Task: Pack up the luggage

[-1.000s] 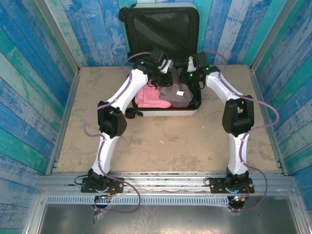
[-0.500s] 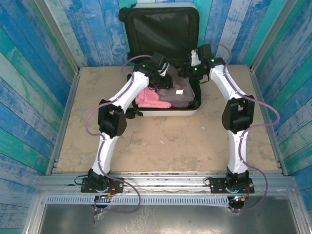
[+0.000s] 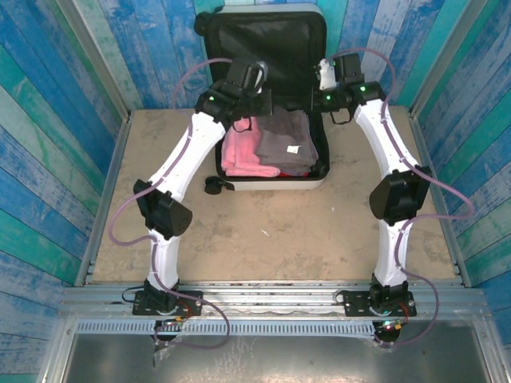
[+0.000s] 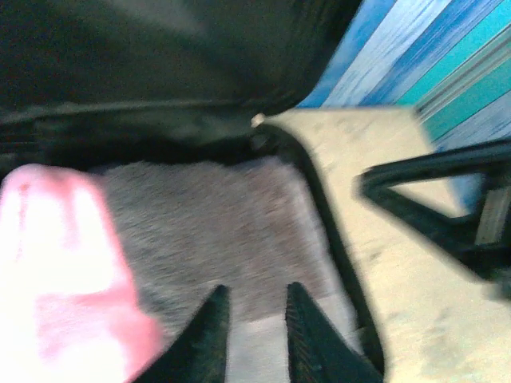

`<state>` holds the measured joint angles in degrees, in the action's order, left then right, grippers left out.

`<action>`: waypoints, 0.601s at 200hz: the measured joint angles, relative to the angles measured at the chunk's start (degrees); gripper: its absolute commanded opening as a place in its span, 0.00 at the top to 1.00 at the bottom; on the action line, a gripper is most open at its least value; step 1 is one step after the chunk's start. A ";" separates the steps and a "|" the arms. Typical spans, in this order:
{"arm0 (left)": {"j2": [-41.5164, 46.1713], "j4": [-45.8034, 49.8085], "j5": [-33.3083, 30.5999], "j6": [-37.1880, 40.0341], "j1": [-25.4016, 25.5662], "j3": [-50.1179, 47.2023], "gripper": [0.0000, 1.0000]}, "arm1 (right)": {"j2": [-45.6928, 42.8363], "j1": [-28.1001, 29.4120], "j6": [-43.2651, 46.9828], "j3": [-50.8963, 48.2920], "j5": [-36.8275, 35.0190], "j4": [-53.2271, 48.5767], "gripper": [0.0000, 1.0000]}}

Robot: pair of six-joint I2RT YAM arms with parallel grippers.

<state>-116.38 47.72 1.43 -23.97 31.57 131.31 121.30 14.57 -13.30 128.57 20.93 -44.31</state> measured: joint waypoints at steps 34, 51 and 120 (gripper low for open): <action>-1.18 -2.32 1.79 -2.43 2.36 1.16 0.98 | 3.21 0.74 -1.16 -0.28 -0.35 2.56 0.91; -4.24 -2.75 1.79 -2.58 2.32 2.34 1.00 | 4.83 1.16 -2.01 -1.99 -0.55 4.37 0.93; -10.71 -11.89 1.68 -4.59 -0.94 -20.09 1.00 | 5.86 2.47 -4.20 -20.81 -1.31 17.35 0.96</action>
<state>-127.09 35.83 3.11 -28.56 30.63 111.22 127.15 17.04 -17.50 107.77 19.62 -26.96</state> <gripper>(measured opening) 0.048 0.048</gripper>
